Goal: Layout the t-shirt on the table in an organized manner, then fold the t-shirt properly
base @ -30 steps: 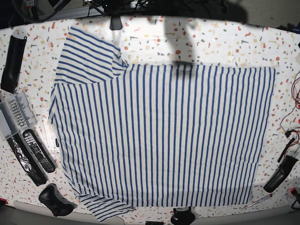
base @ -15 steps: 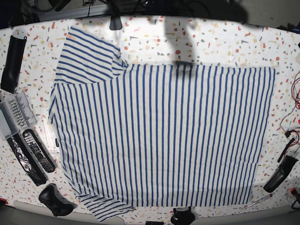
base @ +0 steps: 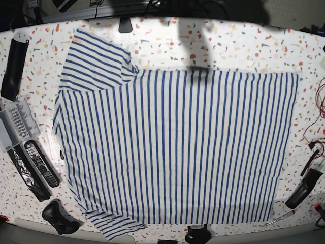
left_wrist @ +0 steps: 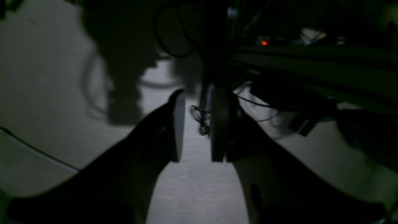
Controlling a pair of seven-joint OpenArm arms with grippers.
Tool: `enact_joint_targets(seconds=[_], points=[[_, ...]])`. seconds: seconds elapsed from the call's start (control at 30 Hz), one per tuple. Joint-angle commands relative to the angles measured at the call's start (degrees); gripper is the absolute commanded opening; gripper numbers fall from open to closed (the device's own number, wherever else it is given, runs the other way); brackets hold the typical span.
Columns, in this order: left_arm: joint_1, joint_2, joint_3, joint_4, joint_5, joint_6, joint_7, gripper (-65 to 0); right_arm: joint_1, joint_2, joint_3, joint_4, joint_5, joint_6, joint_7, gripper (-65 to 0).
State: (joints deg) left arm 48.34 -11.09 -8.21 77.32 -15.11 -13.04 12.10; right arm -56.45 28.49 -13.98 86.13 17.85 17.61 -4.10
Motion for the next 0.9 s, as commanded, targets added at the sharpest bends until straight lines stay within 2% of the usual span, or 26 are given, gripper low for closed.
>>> enact_joint_targets(seconds=[0.0,0.17,0.27,0.43,0.6,0.8,0.87], points=[[2.0,-0.8,0.0,2.5,-0.2,-0.4,0.4,-52.0,-2.6,1.1,1.2,3.8,0.4,0.4,-0.1,-60.3],[5.1,-4.3,0.0,11.7,0.1,-0.4,3.3,-52.0,-9.7,3.7,8.8,18.9,3.9,0.5,-8.2,-60.3],[5.9,-6.5,-0.1,16.0,1.6,-0.4,3.8,-52.0,-11.8,4.8,13.6,25.1,3.8,1.1,-9.5,-60.3],[5.8,-10.5,-0.1,24.0,8.9,0.1,8.0,-52.0,-12.1,4.8,21.4,32.5,3.9,3.1,-14.1,-60.3],[5.6,-15.4,-0.1,33.3,13.7,5.8,7.9,-52.0,-11.6,4.8,26.6,36.7,3.8,3.4,-14.6,-60.3],[2.4,-19.5,-0.1,40.9,25.8,6.2,7.4,-51.9,-7.4,4.8,29.3,37.2,3.4,3.4,-17.5,-60.3],[0.1,-20.1,-0.1,40.7,28.4,6.1,7.6,-48.6,-5.5,4.8,29.3,37.2,3.4,3.2,-20.4,-60.3]])
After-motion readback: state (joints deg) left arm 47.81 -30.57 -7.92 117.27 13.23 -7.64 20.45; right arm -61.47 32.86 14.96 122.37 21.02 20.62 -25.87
